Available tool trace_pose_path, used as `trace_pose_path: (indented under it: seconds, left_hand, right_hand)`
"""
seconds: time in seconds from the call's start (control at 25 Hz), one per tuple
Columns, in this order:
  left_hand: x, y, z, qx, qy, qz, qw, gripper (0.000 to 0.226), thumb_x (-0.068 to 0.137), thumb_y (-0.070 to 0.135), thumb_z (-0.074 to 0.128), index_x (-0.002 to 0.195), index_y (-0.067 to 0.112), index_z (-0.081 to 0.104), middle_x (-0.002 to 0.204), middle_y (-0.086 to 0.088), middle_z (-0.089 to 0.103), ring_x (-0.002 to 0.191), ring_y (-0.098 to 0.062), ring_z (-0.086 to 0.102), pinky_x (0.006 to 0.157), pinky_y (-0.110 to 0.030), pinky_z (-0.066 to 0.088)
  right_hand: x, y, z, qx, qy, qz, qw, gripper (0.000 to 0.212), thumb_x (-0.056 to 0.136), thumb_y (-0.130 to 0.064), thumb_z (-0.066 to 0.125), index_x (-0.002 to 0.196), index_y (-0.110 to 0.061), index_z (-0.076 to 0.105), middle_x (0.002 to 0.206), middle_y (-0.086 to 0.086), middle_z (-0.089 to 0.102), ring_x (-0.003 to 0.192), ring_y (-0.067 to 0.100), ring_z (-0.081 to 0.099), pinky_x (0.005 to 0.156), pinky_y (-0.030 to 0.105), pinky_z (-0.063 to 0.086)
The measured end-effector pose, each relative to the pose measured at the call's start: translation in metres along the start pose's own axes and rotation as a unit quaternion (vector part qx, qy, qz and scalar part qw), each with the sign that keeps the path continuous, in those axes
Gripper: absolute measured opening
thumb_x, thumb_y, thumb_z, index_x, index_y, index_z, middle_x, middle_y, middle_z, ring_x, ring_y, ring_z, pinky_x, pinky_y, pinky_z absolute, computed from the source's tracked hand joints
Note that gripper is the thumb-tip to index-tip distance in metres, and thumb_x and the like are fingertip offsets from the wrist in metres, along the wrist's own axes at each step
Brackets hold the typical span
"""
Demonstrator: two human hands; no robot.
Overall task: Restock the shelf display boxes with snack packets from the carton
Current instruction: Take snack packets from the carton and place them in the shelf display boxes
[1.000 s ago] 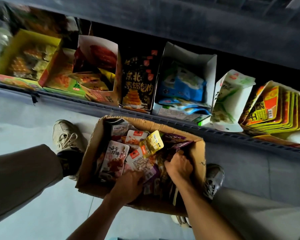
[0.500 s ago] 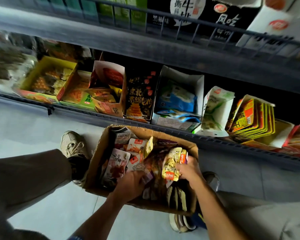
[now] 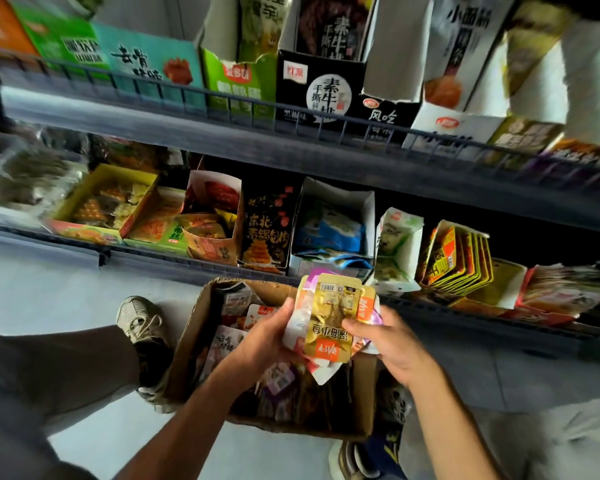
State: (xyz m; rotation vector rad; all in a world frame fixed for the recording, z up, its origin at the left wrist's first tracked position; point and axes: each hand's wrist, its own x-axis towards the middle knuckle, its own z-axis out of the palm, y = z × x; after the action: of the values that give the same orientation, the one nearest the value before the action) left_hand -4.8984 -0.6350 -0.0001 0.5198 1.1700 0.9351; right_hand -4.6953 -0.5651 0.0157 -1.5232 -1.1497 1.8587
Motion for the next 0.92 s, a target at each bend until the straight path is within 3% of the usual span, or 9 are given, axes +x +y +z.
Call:
trace_pose_path:
  seconds: [0.08, 0.16, 0.28, 0.36, 0.48, 0.56, 0.64, 0.8, 0.92]
  left_hand:
    - [-0.009, 0.012, 0.006, 0.019, -0.011, 0.045, 0.999, 0.036, 0.091, 0.023, 0.066, 0.126, 0.015, 0.059, 0.111, -0.011, 0.074, 0.096, -0.027, 0.073, 0.072, -0.039, 0.061]
    - [-0.011, 0.014, 0.004, 0.012, 0.008, 0.069, 0.998, 0.035, 0.089, 0.006, 0.067, 0.123, 0.012, 0.06, 0.099, -0.01, 0.075, 0.082, -0.024, 0.073, 0.065, -0.032, 0.059]
    - [-0.011, 0.015, -0.009, -0.043, 0.054, 0.063, 0.996, 0.027, 0.093, 0.009, 0.059, 0.12, 0.01, 0.065, 0.097, -0.015, 0.072, 0.079, -0.025, 0.069, 0.07, -0.039, 0.058]
    - [-0.009, 0.012, -0.021, -0.086, 0.11, 0.056, 0.989, 0.028, 0.094, 0.01, 0.059, 0.121, 0.007, 0.064, 0.105, -0.019, 0.071, 0.086, -0.029, 0.069, 0.084, -0.048, 0.056]
    - [-0.009, 0.003, -0.035, -0.124, 0.187, 0.03, 0.974, 0.02, 0.097, 0.006, 0.056, 0.116, 0.004, 0.062, 0.106, -0.021, 0.072, 0.089, -0.032, 0.07, 0.085, -0.051, 0.057]
    - [-0.011, -0.002, -0.038, -0.121, 0.195, 0.017, 0.973, 0.022, 0.095, 0.005, 0.058, 0.118, 0.003, 0.061, 0.108, -0.023, 0.071, 0.092, -0.036, 0.07, 0.086, -0.053, 0.056]
    - [-0.012, -0.004, -0.037, -0.09, 0.194, 0.016, 0.977, 0.028, 0.09, 0.002, 0.065, 0.118, 0.005, 0.061, 0.106, -0.021, 0.072, 0.091, -0.035, 0.072, 0.082, -0.05, 0.058]
    - [-0.018, -0.01, -0.028, 0.028, 0.196, 0.011, 0.98, 0.035, 0.081, -0.002, 0.075, 0.11, 0.013, 0.063, 0.088, -0.006, 0.075, 0.071, -0.018, 0.075, 0.055, -0.027, 0.057]
    - [-0.018, -0.008, -0.023, -0.012, 0.182, 0.008, 0.983, 0.053, 0.083, -0.007, 0.069, 0.121, 0.028, 0.056, 0.1, -0.006, 0.071, 0.085, -0.027, 0.072, 0.063, -0.037, 0.06]
  right_hand:
    - [-0.006, -0.003, 0.005, 0.008, -0.011, -0.022, 1.0, 0.056, 0.065, -0.028, 0.09, 0.115, -0.014, 0.068, 0.11, 0.004, 0.075, 0.108, 0.024, 0.069, 0.104, 0.049, 0.047]
    - [-0.012, -0.006, 0.01, 0.071, -0.003, -0.025, 0.997, 0.049, 0.071, -0.027, 0.083, 0.115, -0.012, 0.069, 0.109, 0.008, 0.075, 0.107, 0.027, 0.069, 0.101, 0.049, 0.049]
    - [-0.017, -0.013, 0.01, 0.14, 0.023, -0.02, 0.99, 0.019, 0.086, -0.014, 0.069, 0.105, -0.01, 0.072, 0.101, 0.011, 0.076, 0.097, 0.03, 0.071, 0.092, 0.046, 0.053]
    - [-0.017, -0.015, 0.008, 0.149, 0.036, -0.008, 0.988, 0.021, 0.088, -0.014, 0.068, 0.108, -0.007, 0.071, 0.105, 0.016, 0.075, 0.098, 0.033, 0.07, 0.09, 0.049, 0.054]
    - [-0.019, -0.016, 0.003, 0.151, 0.05, -0.001, 0.987, 0.028, 0.089, -0.015, 0.067, 0.114, -0.002, 0.067, 0.108, 0.02, 0.073, 0.092, 0.032, 0.071, 0.075, 0.044, 0.058]
    - [-0.019, -0.017, 0.0, 0.165, 0.051, -0.002, 0.985, 0.024, 0.091, -0.014, 0.065, 0.113, -0.003, 0.067, 0.107, 0.019, 0.073, 0.089, 0.03, 0.071, 0.07, 0.041, 0.057]
    - [-0.019, -0.019, -0.002, 0.169, 0.048, -0.007, 0.984, 0.021, 0.091, -0.013, 0.065, 0.11, -0.006, 0.068, 0.104, 0.017, 0.074, 0.086, 0.029, 0.072, 0.068, 0.04, 0.056]
    - [-0.017, -0.018, 0.002, 0.161, 0.053, 0.0, 0.986, 0.016, 0.088, -0.007, 0.067, 0.104, -0.007, 0.069, 0.092, 0.014, 0.076, 0.077, 0.025, 0.073, 0.061, 0.036, 0.055]
    - [-0.014, -0.015, 0.003, 0.135, 0.06, 0.012, 0.989, 0.02, 0.086, -0.007, 0.069, 0.106, -0.006, 0.068, 0.09, 0.013, 0.076, 0.079, 0.028, 0.072, 0.067, 0.039, 0.056]
